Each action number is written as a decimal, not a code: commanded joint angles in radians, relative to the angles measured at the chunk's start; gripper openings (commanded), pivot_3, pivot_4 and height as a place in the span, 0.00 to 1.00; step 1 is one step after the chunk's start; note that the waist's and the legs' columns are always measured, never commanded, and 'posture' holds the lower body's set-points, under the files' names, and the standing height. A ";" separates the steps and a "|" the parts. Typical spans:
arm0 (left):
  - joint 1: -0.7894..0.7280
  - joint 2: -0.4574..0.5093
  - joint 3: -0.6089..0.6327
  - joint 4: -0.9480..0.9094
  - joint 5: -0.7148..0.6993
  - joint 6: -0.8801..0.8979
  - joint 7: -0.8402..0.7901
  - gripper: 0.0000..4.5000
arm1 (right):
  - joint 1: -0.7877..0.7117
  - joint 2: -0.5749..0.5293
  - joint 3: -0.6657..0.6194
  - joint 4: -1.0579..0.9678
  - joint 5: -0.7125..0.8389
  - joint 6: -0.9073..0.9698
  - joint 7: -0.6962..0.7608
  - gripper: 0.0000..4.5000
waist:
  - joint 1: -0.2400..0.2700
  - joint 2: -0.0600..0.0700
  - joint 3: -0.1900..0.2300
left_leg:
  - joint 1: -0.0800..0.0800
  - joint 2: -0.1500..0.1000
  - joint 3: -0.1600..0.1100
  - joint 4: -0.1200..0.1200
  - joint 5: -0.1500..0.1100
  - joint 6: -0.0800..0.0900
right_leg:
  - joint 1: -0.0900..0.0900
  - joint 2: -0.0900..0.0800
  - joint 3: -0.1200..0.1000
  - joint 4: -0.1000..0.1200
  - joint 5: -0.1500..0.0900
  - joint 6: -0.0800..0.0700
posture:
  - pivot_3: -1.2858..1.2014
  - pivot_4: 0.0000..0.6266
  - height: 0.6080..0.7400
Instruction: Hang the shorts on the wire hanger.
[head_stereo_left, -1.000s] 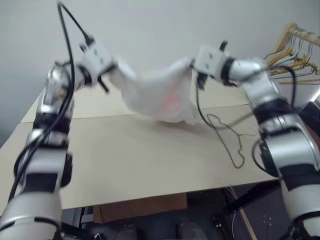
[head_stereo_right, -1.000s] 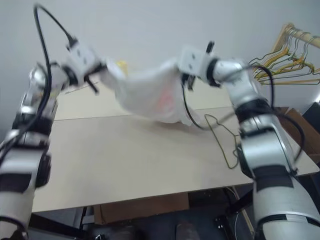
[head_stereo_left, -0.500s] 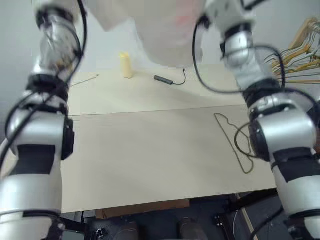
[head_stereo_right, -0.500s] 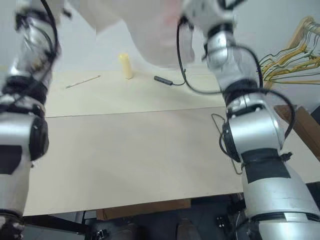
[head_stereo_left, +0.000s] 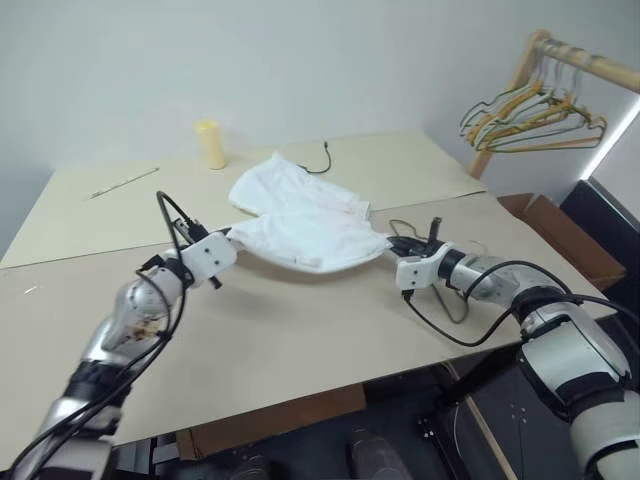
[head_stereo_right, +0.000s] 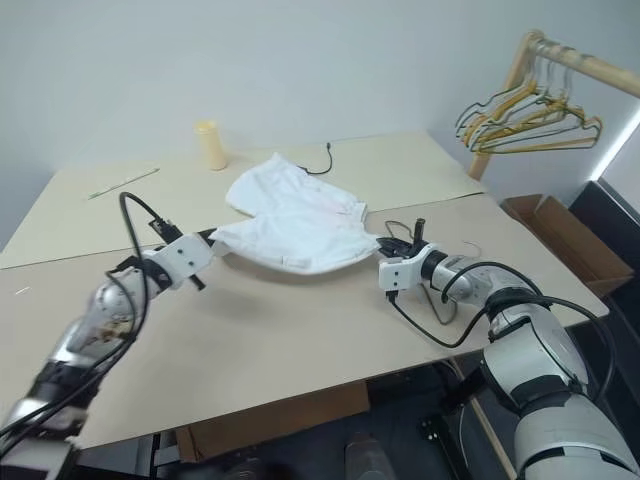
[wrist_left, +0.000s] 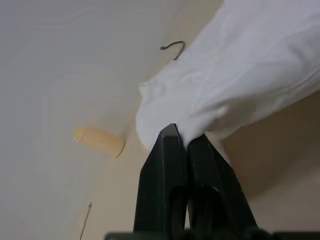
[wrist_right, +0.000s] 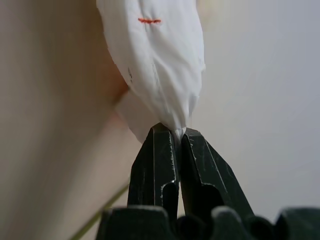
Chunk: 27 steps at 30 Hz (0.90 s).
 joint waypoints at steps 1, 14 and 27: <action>0.094 0.115 0.031 -0.211 -0.073 0.174 -0.217 0.01 | 0.001 -0.037 0.028 -0.057 -0.045 -0.045 -0.011 0.00 | -0.002 0.000 0.000 | 0.007 0.000 0.000 -0.001 -0.001 0.001 | 0.007 0.000 0.000 -0.001 -0.001 0.000 | 0.48 0.00 1.00; 0.414 0.381 0.112 -0.565 -0.238 0.200 -0.626 0.01 | 0.086 -0.134 0.042 -0.174 -0.082 -0.072 0.026 0.00 | 0.018 0.000 0.000 | 0.015 0.001 -0.001 0.000 -0.002 0.003 | 0.016 -0.001 0.000 -0.004 -0.004 -0.001 | 0.47 0.03 1.00; 0.732 0.370 0.348 -0.725 -0.431 0.194 -0.795 0.01 | 0.443 -0.334 -0.108 -0.613 0.179 -0.114 0.289 0.00 | 0.022 -0.002 0.005 | 0.021 0.005 0.001 -0.001 -0.006 0.005 | 0.022 -0.001 0.000 -0.006 -0.014 -0.003 | 0.46 0.06 1.00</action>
